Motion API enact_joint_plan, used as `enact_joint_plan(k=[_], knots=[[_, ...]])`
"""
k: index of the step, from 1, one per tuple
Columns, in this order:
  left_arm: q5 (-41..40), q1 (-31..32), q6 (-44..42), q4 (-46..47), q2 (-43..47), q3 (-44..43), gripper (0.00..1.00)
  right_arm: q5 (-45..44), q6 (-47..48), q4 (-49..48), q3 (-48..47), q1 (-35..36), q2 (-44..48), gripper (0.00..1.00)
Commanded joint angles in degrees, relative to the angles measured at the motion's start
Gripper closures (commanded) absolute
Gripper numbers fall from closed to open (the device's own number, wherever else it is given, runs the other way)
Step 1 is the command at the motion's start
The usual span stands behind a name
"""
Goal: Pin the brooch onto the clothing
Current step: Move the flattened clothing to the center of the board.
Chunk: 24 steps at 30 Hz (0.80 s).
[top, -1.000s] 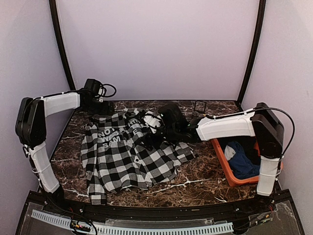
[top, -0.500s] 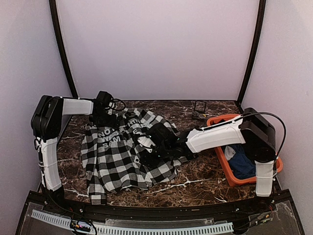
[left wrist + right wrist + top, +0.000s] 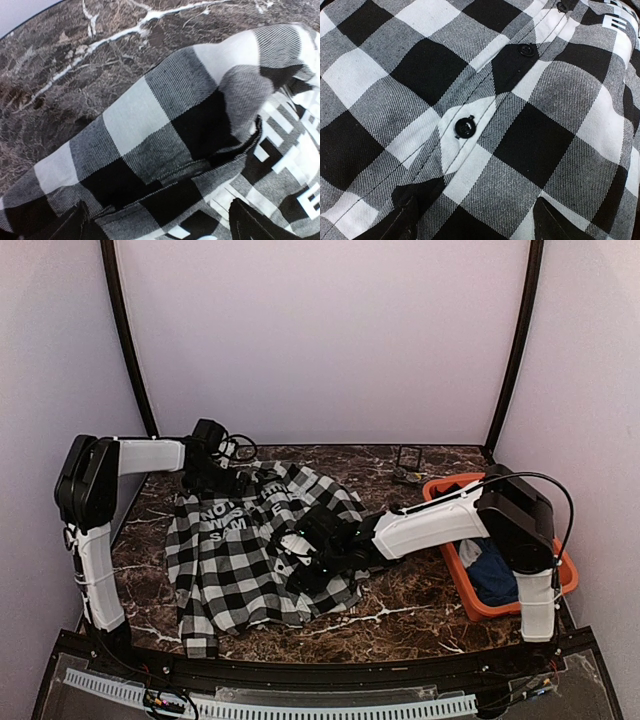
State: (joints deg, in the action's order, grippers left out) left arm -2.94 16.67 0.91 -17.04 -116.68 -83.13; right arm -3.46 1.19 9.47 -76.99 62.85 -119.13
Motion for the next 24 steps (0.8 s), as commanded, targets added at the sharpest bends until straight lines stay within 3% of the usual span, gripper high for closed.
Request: enact_joint_plan(k=[1,10,16,24], knots=[[-0.2,0.8,-9.8,-4.4,7.8,-0.6,0.03,1.1,0.3,1.4,-0.7,0.4,-0.2,0.23],[-3.8,4.3,-22.4,-6.7,6.2,1.7,0.13,2.0,0.1,1.2,0.2,0.4,0.1,0.24],[-10.2,8.5,-25.3,-3.3,1.9,2.1,0.19,2.6,-0.7,-0.1,2.3,0.3,1.2,0.25],[-18.7,8.9,-25.5,0.3,-2.0,2.5,0.27,3.3,-1.2,-1.8,4.7,0.4,2.8,0.27]])
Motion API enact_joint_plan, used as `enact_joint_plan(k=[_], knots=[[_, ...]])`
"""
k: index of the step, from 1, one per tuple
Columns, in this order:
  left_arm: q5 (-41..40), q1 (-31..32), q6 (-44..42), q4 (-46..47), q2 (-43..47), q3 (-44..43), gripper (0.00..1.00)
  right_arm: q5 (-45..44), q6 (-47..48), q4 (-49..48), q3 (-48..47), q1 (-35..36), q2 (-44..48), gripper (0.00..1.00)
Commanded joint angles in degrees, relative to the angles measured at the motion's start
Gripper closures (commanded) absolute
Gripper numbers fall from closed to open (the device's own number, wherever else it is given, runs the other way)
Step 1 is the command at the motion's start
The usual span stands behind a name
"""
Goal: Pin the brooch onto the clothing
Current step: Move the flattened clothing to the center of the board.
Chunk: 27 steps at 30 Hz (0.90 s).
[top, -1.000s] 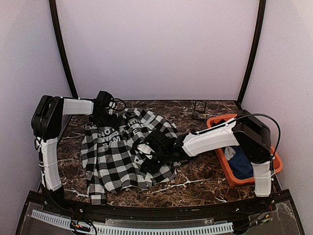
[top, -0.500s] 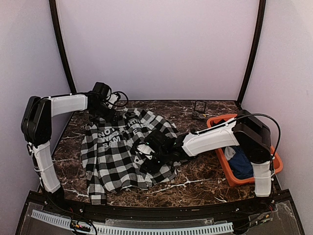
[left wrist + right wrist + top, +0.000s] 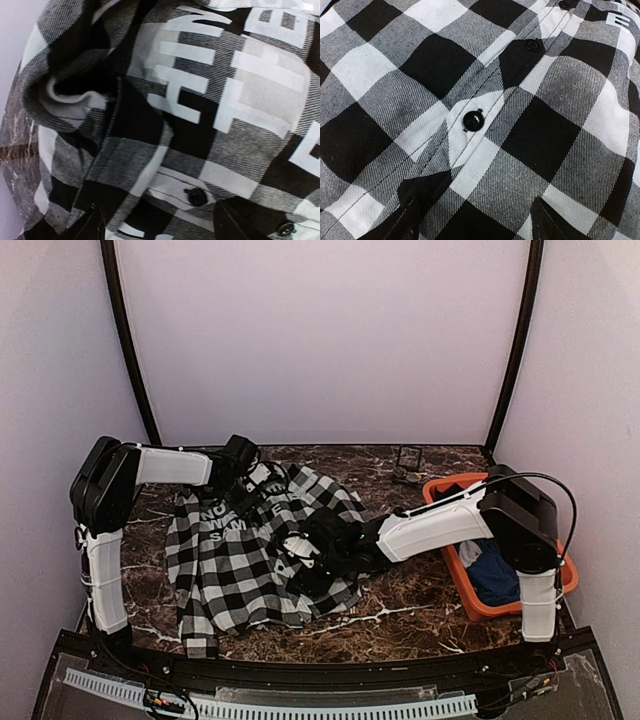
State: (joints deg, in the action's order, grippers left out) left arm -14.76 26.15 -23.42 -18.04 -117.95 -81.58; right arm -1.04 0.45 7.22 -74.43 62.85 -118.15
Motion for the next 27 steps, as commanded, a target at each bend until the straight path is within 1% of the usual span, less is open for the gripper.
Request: enact_joint_plan(k=[1,4,7,11,17,19,20,21,22,23,24,25,27], knots=[[-8.5,-0.6,-1.2,1.8,-0.8,1.0,0.28,0.9,-0.4,0.4,2.4,0.4,2.0,0.27],[-9.6,-0.6,-1.0,2.4,-0.7,0.9,0.29,0.9,-0.4,0.3,3.2,0.4,2.3,0.27],[-7.8,-0.6,-0.3,2.9,0.2,1.0,0.30,0.9,-0.4,0.2,4.1,0.4,2.6,0.28],[-7.5,-0.6,-1.6,3.4,0.0,0.6,0.34,2.6,-0.4,-0.1,4.7,0.4,2.7,0.28],[-6.4,-0.6,-2.0,1.5,-3.1,0.1,0.41,3.4,-0.4,-0.1,4.9,0.4,3.2,0.30],[-6.0,-0.6,-1.9,1.1,-4.0,0.0,0.49,3.6,-0.4,0.0,4.9,0.4,3.3,0.31],[-6.3,-0.6,-2.0,1.0,-4.3,-0.1,0.56,3.9,-0.4,0.0,5.0,0.4,3.4,0.31],[-6.6,-0.6,-1.9,0.9,-4.9,-0.2,0.59,4.1,-0.4,0.1,5.0,0.4,3.4,0.32],[-7.3,-0.6,-1.8,0.9,-5.2,-0.5,0.69,4.5,-0.4,0.1,5.1,0.4,3.4,0.33],[-7.7,-0.6,-1.6,0.9,-5.5,-0.7,0.77,5.0,-0.4,0.2,5.2,0.4,3.5,0.35],[-8.4,-0.6,-1.2,0.9,-5.6,-1.2,0.81,5.5,-0.3,0.4,5.4,0.4,3.5,0.37],[-8.7,-0.6,-0.9,0.5,-5.6,-1.6,0.89,6.2,-0.2,0.5,5.6,0.4,3.4,0.40],[-9.4,-0.6,0.1,-0.9,-5.4,-3.4,0.98,7.2,0.4,1.3,5.8,0.5,3.3,0.47]])
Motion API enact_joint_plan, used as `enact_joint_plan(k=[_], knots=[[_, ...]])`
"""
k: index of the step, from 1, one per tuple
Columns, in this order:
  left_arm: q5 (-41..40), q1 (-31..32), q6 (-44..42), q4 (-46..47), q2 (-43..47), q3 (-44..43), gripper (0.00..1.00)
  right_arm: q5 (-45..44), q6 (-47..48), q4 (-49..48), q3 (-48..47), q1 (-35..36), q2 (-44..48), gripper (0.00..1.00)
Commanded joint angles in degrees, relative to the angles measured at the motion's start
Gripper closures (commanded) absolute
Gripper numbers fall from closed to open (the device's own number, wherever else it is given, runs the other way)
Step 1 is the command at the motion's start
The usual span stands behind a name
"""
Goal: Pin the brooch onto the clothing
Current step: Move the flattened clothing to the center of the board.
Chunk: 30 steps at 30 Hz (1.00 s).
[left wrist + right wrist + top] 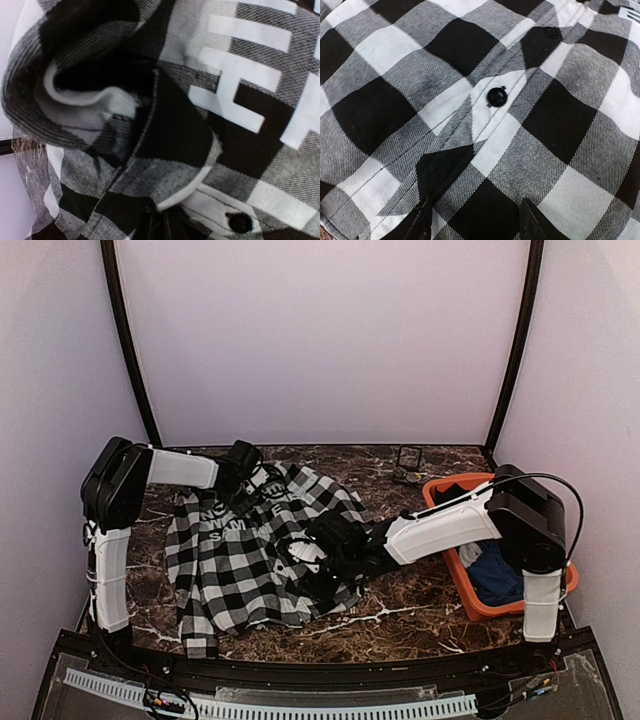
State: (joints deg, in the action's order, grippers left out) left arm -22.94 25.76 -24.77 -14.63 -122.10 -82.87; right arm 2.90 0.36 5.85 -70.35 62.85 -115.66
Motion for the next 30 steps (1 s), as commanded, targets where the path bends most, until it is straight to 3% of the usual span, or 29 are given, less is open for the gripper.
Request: enact_joint_plan(k=[1,13,26,28,30], knots=[[-1.5,-0.2,2.1,-4.7,-1.1,-3.3,0.99,3.5,0.7,3.1,1.7,0.5,0.8,0.50],[-6.4,-0.3,1.1,-4.5,4.9,-9.4,0.99,3.9,3.5,8.2,2.9,0.6,2.6,0.84],[-20.0,-6.5,-1.7,1.2,-1.9,-14.8,0.99,5.7,6.7,14.4,4.4,0.8,5.2,0.87],[-20.6,-7.4,0.1,0.8,-3.9,-16.8,0.94,5.7,7.1,15.2,4.4,0.9,5.7,0.87],[-21.1,-7.7,1.6,0.4,-4.9,-18.6,0.72,5.6,7.6,15.7,4.5,1.1,6.2,0.86]])
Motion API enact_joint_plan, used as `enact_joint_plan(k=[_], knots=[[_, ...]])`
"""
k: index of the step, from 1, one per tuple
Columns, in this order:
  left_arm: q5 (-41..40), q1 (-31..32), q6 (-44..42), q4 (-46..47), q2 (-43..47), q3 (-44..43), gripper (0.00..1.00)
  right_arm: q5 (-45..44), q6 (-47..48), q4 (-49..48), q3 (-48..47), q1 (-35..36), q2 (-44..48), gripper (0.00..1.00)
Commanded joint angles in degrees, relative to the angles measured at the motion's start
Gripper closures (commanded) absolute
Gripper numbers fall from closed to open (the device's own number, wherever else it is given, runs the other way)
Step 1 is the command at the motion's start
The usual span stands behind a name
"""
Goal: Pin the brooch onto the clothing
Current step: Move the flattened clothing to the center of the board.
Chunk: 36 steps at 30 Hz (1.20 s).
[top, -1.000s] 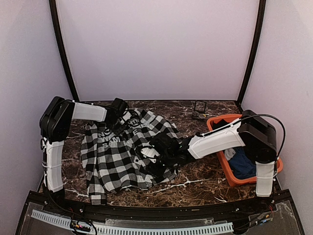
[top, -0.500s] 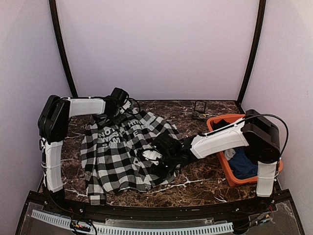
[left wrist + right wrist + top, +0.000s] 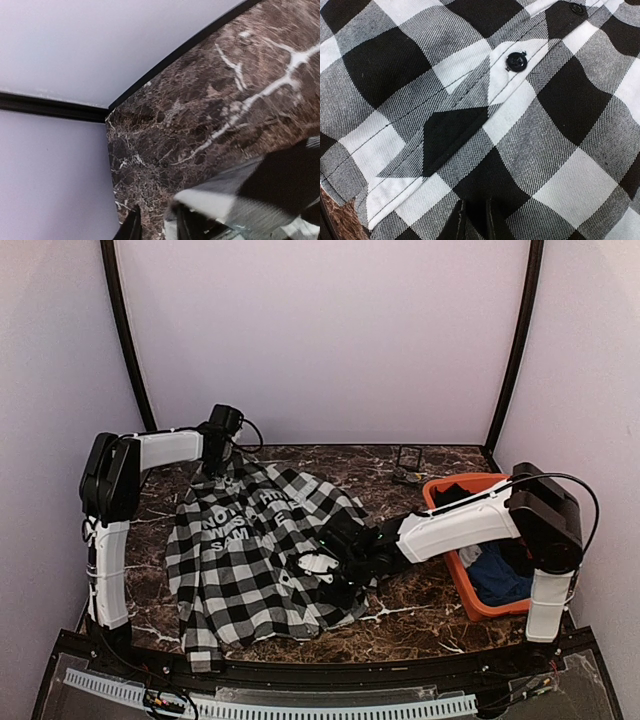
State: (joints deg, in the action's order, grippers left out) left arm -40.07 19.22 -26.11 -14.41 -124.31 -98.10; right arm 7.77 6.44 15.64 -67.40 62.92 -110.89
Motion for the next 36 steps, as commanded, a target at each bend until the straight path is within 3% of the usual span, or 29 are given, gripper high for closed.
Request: enact_joint_plan(k=[1,2,4,10,13,19,25,32,36], knots=[[-4.0,-1.2,3.3,0.0,-2.8,-3.9,0.47,0.6,1.7,6.0,1.6,1.1,1.8,0.85],[-4.3,-1.2,4.5,-0.4,-3.1,-5.0,0.28,0.2,1.8,6.0,1.6,1.2,2.3,0.84],[-4.3,-1.3,6.6,-2.0,-3.2,-7.0,0.17,-0.9,2.0,6.3,1.3,1.3,3.1,0.78],[-2.4,-2.0,13.8,-8.8,0.3,-9.3,0.02,-2.7,1.6,6.9,1.2,1.3,8.2,0.59],[5.1,-1.8,17.0,-10.2,3.8,-7.0,0.01,-3.3,1.2,6.6,1.3,1.3,12.1,0.53],[18.7,0.5,24.8,-16.8,9.8,-2.8,0.01,-15.4,-1.8,3.4,0.6,-1.7,20.1,0.22],[29.4,0.6,32.7,-15.4,17.4,7.3,0.01,-15.5,-8.4,3.8,-4.1,-14.9,23.3,0.18],[43.6,0.3,43.8,-10.3,22.0,18.6,0.01,-15.6,-9.6,9.2,-14.8,-26.1,15.5,0.19],[51.1,-0.2,49.9,-5.3,24.7,23.9,0.01,-16.4,-12.3,12.7,-20.9,-30.7,9.4,0.24]])
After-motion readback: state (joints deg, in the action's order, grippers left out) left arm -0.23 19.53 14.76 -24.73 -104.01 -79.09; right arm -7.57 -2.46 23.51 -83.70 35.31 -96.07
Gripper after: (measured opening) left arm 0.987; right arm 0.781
